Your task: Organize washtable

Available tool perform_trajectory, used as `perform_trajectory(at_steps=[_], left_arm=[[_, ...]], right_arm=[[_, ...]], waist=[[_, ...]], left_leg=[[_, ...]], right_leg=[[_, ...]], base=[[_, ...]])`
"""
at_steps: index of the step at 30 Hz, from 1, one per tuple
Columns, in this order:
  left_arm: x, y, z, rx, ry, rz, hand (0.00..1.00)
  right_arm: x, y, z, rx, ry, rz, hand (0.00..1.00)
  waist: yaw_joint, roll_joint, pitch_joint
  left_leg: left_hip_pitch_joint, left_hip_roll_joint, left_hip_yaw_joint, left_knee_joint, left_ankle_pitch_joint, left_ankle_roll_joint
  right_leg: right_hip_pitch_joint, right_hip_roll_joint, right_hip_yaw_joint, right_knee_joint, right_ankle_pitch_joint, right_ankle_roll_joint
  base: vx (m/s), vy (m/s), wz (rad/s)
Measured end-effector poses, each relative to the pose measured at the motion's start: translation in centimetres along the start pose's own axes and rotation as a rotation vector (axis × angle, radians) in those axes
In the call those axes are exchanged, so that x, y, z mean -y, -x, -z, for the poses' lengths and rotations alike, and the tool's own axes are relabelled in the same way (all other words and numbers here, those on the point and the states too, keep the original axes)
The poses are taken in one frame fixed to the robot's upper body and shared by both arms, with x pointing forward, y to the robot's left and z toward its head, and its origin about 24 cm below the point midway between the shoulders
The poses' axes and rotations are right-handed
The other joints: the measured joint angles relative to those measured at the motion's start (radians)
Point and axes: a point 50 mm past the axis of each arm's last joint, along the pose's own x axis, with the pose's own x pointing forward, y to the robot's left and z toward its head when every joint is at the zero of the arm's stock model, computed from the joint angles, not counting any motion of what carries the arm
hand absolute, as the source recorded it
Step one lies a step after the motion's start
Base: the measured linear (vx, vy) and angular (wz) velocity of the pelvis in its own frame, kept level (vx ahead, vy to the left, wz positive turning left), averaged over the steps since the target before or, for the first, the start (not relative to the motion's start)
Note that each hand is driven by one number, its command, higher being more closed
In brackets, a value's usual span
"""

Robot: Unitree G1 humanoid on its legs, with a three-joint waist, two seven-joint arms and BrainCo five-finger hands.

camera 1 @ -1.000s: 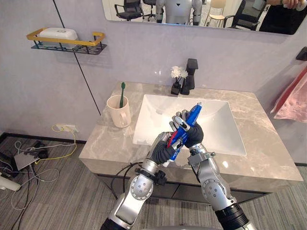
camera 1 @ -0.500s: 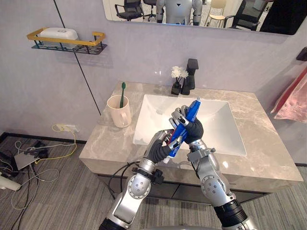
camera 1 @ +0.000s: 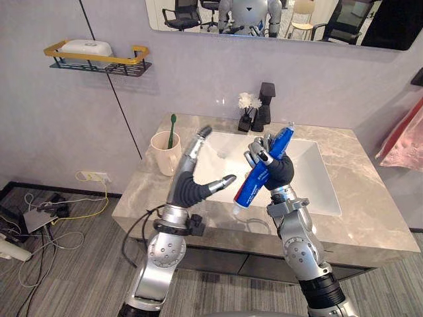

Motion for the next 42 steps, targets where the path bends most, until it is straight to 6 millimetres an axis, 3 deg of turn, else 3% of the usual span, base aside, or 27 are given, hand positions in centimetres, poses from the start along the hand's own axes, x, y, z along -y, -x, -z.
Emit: perform_trajectory(at_steps=[6,9,12,17,25,30,34,42], left_arm=[[-7.0,2.7,3.0,-0.197,-0.095,-0.353,0.0],[-8.9,4.9,5.3,-0.335,-0.084,-0.488,0.0],[-9.8,8.6,8.5,-0.548,-0.053,-0.59,0.0],[-8.6,15.3,12.8,-0.921,0.05,-0.646,0.0],[-4.8,23.1,15.8,-1.342,0.134,-0.531,0.0],[-1.6,25.8,16.3,-1.502,0.147,-0.321,0.0],[0.9,26.8,16.2,-1.566,0.16,-0.132,0.0],[1.5,26.8,17.0,-1.565,0.093,0.124,0.0]], right_arm=[[1.6,1.4,-1.9,0.062,0.068,0.085,1.0],[2.4,2.1,-2.5,0.078,0.092,0.131,1.0],[2.7,2.3,-2.9,0.093,0.104,0.151,1.0],[3.3,2.9,-3.3,0.105,0.115,0.186,1.0],[3.4,3.0,-3.4,0.11,0.118,0.196,1.0],[3.3,2.9,-3.5,0.125,0.121,0.198,1.0],[3.3,2.9,-3.2,0.116,0.12,0.194,1.0],[3.4,2.9,-1.9,0.061,0.105,0.194,1.0]], waist=[[0.01,-0.005,0.012],[0.026,-0.005,0.012],[0.027,-0.005,0.012],[0.034,-0.006,0.012],[0.051,-0.007,0.011],[0.052,-0.008,0.01],[0.052,-0.011,0.01],[0.053,-0.019,0.011]], left_leg=[[0.0,-0.001,-0.008,-0.009,0.0,0.0],[0.001,-0.002,-0.01,-0.013,0.0,0.0],[0.0,-0.003,-0.015,-0.016,0.0,0.0],[-0.001,-0.004,-0.022,-0.02,0.0,0.0],[-0.005,-0.005,-0.036,-0.02,0.0,0.0],[-0.007,-0.012,-0.05,-0.016,0.0,0.0],[-0.006,-0.018,-0.051,-0.012,0.0,0.0],[-0.006,-0.014,-0.05,-0.008,-0.001,0.0]], right_leg=[[0.0,-0.001,-0.007,0.0,-0.008,0.007],[0.0,-0.001,-0.009,0.0,-0.011,0.007],[0.0,-0.003,-0.015,0.0,-0.012,0.008],[0.0,-0.005,-0.025,0.0,-0.016,0.008],[0.001,-0.006,-0.037,0.0,-0.022,0.009],[0.008,-0.014,-0.053,0.0,-0.026,0.015],[0.012,-0.02,-0.054,0.0,-0.026,0.015],[0.013,-0.016,-0.05,0.0,-0.026,0.015]], base=[[0.01,0.008,0.04],[0.0,0.003,0.01],[0.0,0.005,0.05],[-0.03,-0.002,0.04],[-0.02,-0.006,0.04],[-0.03,0.001,0.1],[-0.03,0.006,0.01],[-0.05,-0.013,-0.01]])
